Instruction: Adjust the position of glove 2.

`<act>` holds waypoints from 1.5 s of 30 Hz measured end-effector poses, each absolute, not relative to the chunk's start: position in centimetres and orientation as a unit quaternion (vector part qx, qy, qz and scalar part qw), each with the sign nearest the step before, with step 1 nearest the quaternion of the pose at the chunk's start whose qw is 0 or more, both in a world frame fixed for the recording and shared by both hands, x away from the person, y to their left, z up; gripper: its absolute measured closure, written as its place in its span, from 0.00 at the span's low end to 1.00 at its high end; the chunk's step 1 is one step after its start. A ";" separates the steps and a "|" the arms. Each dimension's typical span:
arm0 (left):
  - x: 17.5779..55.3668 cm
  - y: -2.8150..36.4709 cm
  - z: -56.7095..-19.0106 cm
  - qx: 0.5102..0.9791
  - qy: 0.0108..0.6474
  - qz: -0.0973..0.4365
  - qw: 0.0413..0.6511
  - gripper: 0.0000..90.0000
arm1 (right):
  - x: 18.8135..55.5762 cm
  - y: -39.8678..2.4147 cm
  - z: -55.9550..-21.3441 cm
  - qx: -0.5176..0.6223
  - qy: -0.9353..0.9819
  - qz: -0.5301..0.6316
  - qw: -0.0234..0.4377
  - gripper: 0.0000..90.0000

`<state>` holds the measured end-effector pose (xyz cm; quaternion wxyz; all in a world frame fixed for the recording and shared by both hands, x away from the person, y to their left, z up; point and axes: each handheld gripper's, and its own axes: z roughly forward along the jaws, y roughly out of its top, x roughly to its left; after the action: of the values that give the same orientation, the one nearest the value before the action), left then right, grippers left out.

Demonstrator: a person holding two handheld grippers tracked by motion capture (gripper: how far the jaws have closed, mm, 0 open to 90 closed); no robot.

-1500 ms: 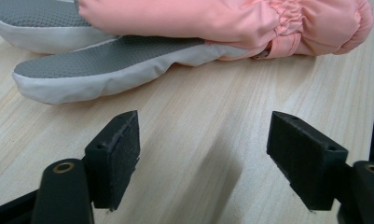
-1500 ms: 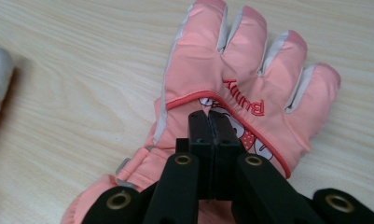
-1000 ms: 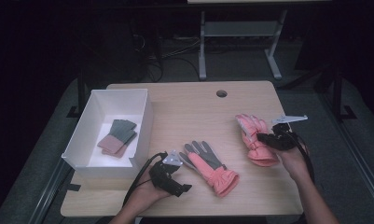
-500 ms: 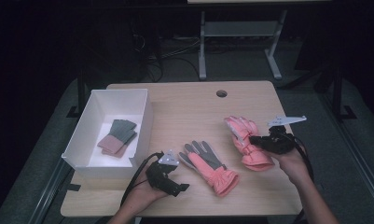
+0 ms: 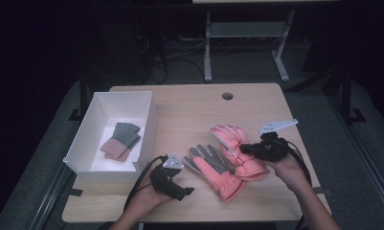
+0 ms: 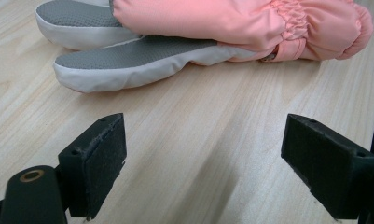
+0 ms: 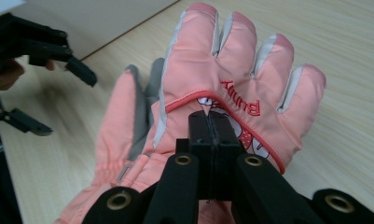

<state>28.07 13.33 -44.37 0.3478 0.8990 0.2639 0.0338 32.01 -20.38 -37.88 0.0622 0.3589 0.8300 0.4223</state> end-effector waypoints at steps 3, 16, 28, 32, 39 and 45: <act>28.1 13.5 -44.3 0.902 0.260 0.037 0.343 0.15 | 31.8 -19.3 -37.6 0.341 0.838 0.423 0.057 1.00; 28.1 13.5 -44.3 0.899 0.266 0.035 0.347 0.15 | 31.3 -15.2 -37.8 0.271 0.867 0.418 0.023 1.00; 28.1 13.4 -44.3 0.901 0.264 0.035 0.344 0.15 | 31.7 -13.9 -39.4 0.262 0.883 0.388 0.010 0.99; 28.1 13.4 -44.4 0.902 0.263 0.035 0.339 0.16 | 31.8 -13.7 -40.2 0.268 0.886 0.378 0.008 0.96; 28.2 13.6 -44.3 0.901 0.268 0.037 0.340 0.17 | 31.6 -13.8 -40.2 0.266 0.881 0.391 0.023 0.75; 28.1 13.6 -44.0 0.893 0.274 0.045 0.354 0.34 | 31.5 -15.7 -39.1 0.289 0.861 0.416 0.045 0.72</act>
<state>28.08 13.57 -44.03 0.3545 0.8927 0.2744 0.0449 31.50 -15.74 -39.07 0.0448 0.2886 0.8614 0.4156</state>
